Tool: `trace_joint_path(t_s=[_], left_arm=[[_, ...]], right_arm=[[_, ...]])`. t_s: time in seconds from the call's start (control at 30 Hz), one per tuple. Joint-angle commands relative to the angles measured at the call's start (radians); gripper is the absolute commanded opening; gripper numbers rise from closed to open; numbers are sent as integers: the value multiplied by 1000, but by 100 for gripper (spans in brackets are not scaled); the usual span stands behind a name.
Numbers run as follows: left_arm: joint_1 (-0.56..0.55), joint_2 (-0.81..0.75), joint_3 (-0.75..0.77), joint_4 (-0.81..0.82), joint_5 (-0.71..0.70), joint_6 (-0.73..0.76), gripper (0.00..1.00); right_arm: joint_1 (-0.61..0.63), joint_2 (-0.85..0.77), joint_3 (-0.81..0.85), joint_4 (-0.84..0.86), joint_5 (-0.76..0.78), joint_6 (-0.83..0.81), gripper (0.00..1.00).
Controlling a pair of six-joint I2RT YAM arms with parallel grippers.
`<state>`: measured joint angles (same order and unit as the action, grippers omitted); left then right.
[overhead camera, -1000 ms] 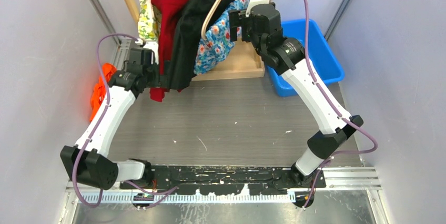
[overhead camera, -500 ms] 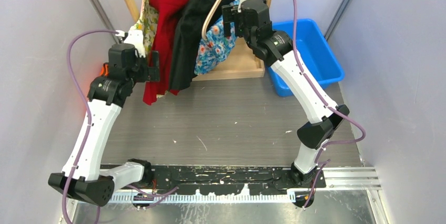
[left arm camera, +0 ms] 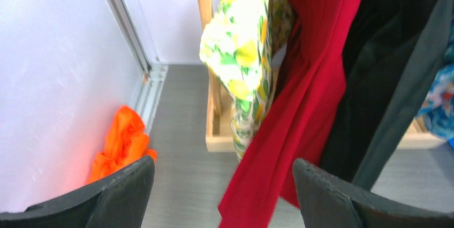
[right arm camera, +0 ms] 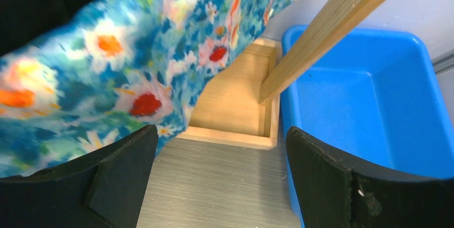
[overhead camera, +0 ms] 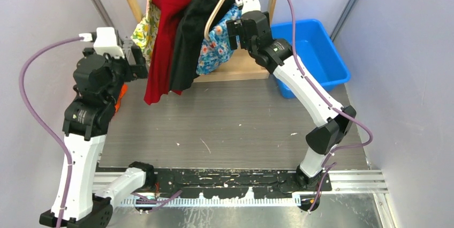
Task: Remove the skirt from the hanger
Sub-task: Pick up the hanger from the clothesline.
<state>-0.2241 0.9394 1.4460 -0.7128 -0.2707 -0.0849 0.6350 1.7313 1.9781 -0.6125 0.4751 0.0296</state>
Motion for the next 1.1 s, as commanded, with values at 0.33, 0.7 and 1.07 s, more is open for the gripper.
trace_joint_path(t_s=[0.33,0.7,1.07], left_arm=[[1,484,547,180,-27,107,97],[12,747,880,241,-70,146,96],[66,805,838,277,42,50,95]], right_arm=[[0,-223,-248,122,116,2,96],[1,-282,-333,147,146,-23,97],[1,-275,-327,142,151,-28,97]])
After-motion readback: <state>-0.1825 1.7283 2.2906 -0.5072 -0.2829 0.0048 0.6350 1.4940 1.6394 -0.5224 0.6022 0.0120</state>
